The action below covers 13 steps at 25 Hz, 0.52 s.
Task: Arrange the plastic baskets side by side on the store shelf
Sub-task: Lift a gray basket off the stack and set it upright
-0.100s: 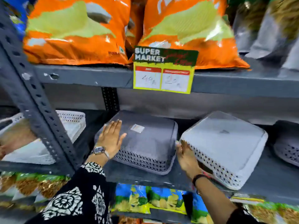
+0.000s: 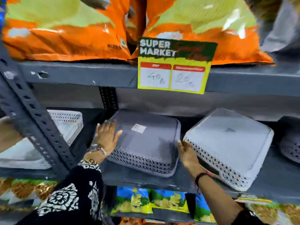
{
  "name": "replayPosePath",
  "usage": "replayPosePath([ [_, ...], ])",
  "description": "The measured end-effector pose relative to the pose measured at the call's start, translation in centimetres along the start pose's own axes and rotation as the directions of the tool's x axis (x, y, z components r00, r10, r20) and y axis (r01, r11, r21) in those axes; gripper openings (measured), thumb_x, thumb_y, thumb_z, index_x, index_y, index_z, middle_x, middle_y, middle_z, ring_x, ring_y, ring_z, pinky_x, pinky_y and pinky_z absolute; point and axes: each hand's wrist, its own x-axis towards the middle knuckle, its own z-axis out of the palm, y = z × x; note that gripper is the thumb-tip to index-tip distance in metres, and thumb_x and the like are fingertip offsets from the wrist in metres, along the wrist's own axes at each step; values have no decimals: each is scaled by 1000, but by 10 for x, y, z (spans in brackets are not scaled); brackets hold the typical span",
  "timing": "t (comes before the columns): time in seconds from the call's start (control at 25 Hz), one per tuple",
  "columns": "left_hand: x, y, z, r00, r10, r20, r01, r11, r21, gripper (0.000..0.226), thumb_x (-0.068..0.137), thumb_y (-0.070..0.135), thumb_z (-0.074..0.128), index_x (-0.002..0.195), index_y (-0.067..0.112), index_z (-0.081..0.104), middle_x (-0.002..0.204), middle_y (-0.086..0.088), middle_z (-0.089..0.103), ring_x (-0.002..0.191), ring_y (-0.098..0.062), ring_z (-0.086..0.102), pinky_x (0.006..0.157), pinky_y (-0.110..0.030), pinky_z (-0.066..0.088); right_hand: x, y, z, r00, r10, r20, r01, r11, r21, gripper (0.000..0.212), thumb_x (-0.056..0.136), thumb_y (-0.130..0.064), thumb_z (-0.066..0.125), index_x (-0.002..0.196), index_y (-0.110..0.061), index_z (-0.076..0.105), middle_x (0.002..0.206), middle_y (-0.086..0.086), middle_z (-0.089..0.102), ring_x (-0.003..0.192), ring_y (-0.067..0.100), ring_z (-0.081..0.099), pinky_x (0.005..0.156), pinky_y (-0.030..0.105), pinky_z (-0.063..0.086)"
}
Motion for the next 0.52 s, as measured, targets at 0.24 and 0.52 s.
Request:
replayPosePath([
  [0.24,63,-34,15,899,-359,250,410,892,-192,60,97,39,22,140,-2,31,147,-28,34,136,-40,32,116,-44,23,20,29,23,987,155,46,-161,960,231,100,46,-86,52,110,-11,58,115,15,64,108,30,59,95,51,46],
  [0.52,72,-43,19,767,-501,401,636,674,-375,76,95,49,12,134,-11,37,144,-33,36,135,-42,34,113,-42,26,18,16,6,987,29,157,-69,964,256,84,51,-72,63,96,-1,57,93,14,64,86,22,59,78,38,47],
])
